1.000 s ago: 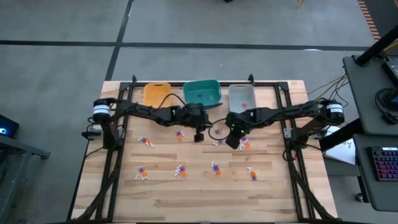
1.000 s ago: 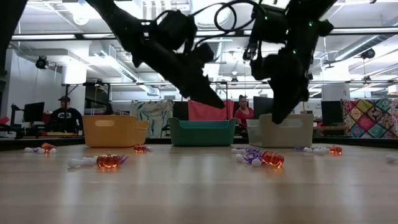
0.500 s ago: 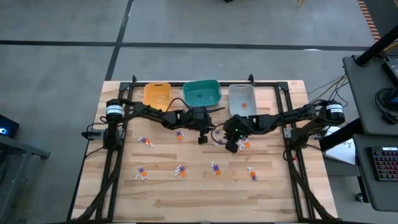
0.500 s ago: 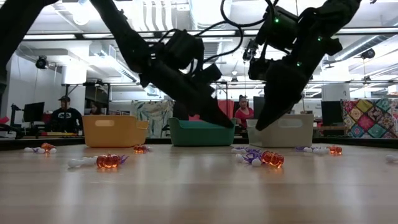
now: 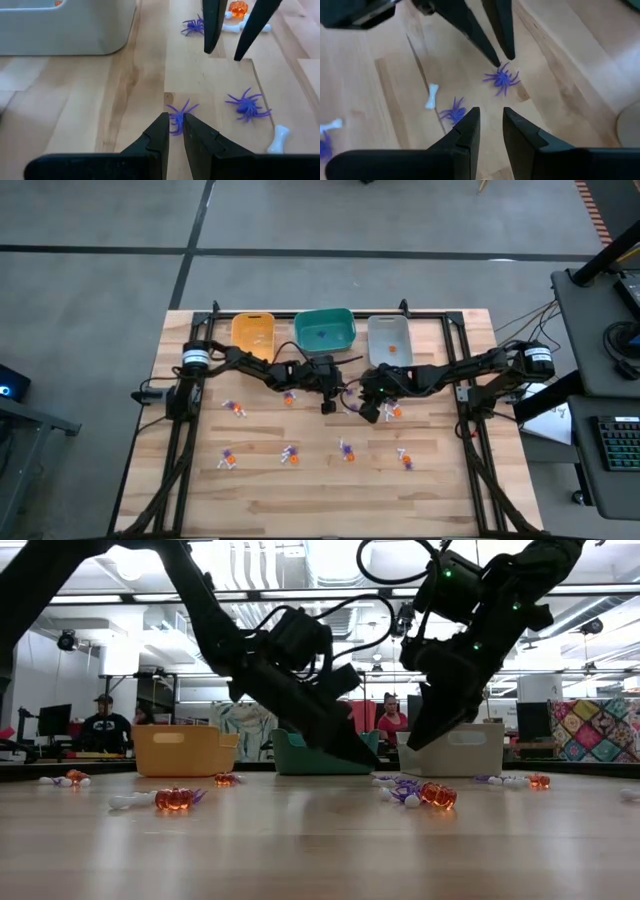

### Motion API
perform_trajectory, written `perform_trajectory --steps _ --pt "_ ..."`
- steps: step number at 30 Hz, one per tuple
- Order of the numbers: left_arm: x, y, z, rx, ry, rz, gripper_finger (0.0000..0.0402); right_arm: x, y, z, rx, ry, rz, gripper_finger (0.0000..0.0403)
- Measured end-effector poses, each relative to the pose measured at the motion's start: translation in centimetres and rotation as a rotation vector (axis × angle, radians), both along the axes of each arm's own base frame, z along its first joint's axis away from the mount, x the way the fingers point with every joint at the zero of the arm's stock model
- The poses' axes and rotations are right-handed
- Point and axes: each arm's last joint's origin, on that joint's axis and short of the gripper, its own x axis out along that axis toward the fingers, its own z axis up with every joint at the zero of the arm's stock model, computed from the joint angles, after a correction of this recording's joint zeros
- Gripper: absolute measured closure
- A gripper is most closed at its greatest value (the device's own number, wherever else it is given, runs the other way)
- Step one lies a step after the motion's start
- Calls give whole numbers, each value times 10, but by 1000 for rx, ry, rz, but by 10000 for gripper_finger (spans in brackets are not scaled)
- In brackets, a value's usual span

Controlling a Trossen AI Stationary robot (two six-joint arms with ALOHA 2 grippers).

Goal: Sort Halloween decoration
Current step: Put the small violet spider toy into the green bin

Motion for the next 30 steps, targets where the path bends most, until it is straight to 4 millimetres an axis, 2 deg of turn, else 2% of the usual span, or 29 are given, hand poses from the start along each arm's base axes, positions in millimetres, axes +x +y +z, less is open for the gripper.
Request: perform_trajectory --steps 5,18,30 --pt "0 0 -6 -9 15 4 364 0 0 0 63 -17 -83 330" --pt "0 1 -8 14 24 43 364 0 0 0 189 -48 -248 330" --pt "-2 1 -10 36 45 35 364 0 0 0 200 -49 -252 330"
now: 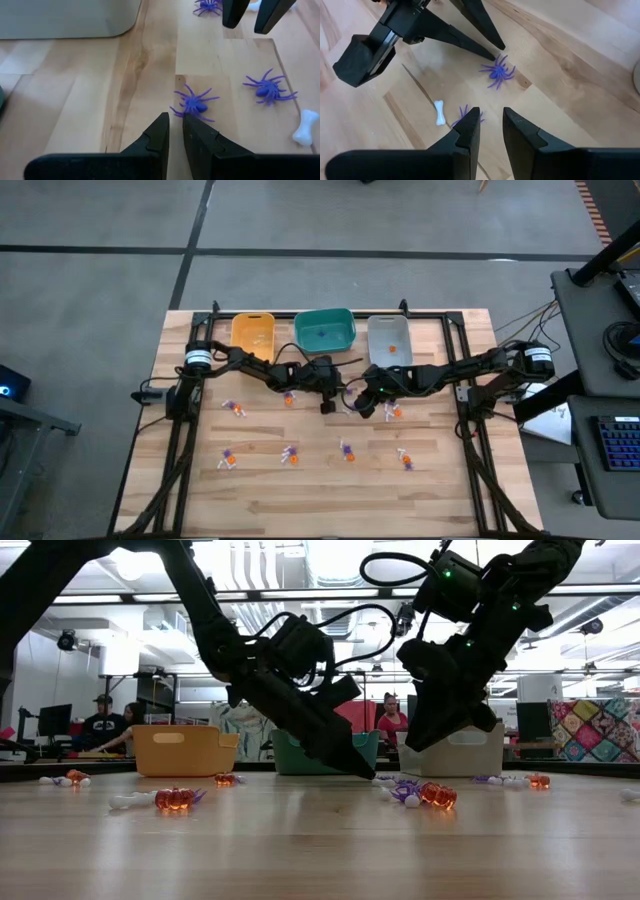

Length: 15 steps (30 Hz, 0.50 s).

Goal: Sort Halloween decoration
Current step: Put the small violet spider toy into the green bin

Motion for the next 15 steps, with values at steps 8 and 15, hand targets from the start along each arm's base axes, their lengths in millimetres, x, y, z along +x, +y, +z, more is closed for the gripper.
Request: perform_trajectory --steps 8,15 --pt "0 0 5 -7 -9 -12 364 2 -1 0 16 -27 -62 314" --pt "0 0 7 -16 -24 -27 364 8 -3 -13 -6 -14 -90 274"
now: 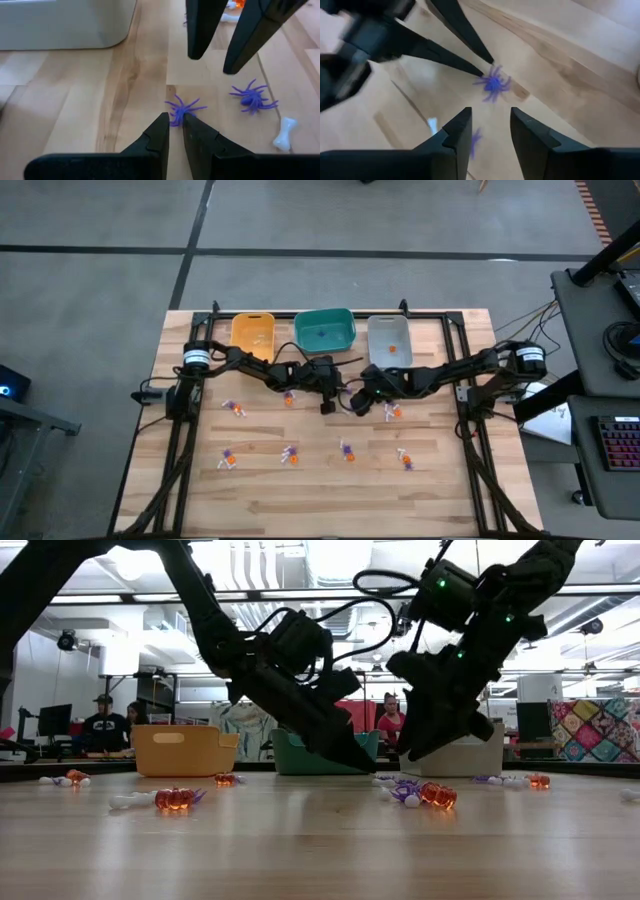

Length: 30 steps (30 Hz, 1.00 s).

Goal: Sort Halloween decoration
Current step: Put the small violet spider toy into the green bin

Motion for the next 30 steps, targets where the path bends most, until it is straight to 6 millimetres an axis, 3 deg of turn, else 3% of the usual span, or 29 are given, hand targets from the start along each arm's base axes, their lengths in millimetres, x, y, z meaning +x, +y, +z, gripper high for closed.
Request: perform_trajectory --steps 10,18,30 --pt "2 3 -2 31 -33 0 364 5 -1 -10 4 1 -10 238" --pt "7 4 -18 14 -23 9 364 6 -3 -10 -12 -10 -39 236" --pt "6 5 -21 6 -4 15 364 12 -4 -28 -10 9 -62 234"
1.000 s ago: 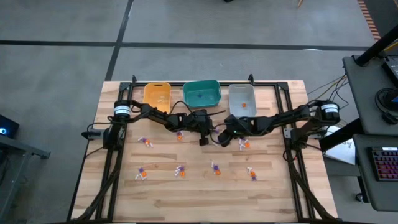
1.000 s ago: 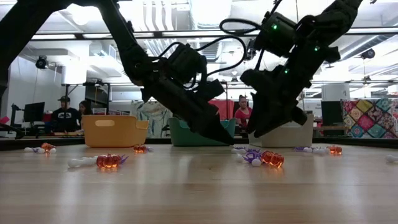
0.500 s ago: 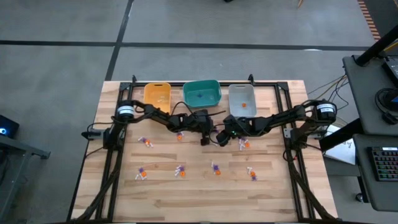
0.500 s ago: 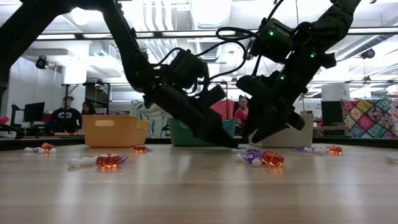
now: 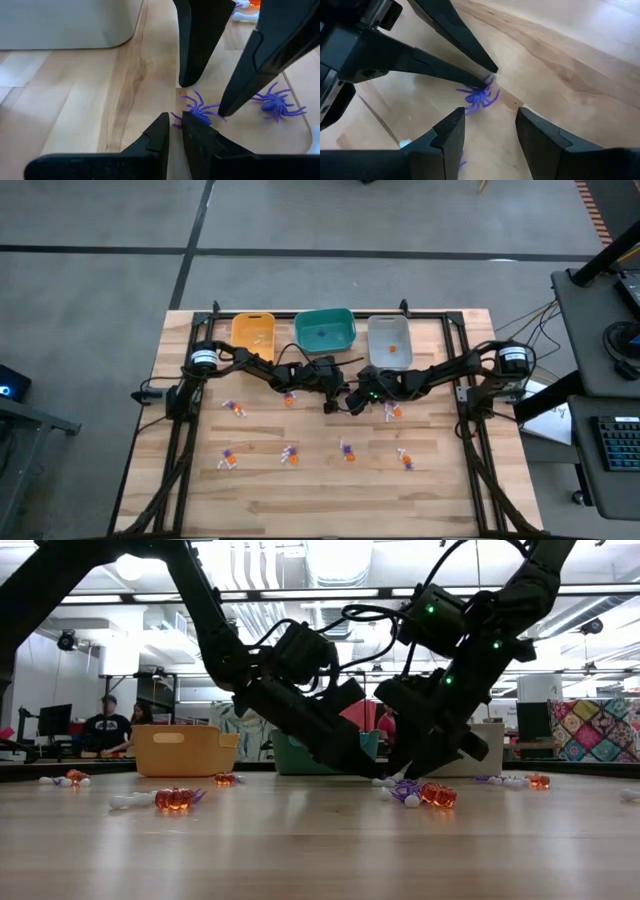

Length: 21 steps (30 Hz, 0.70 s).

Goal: Sort Halloween decoration
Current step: Put the small violet spider toy into the green bin

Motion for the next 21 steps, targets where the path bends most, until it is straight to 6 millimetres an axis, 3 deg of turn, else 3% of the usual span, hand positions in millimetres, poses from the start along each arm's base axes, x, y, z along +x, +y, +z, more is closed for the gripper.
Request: perform_trajectory --steps 10,21 --pt "-1 0 -1 -1 8 1 364 3 -1 1 -6 -36 -5 234" --pt "-1 0 -2 -6 9 4 364 -5 -3 15 26 -26 -19 257"
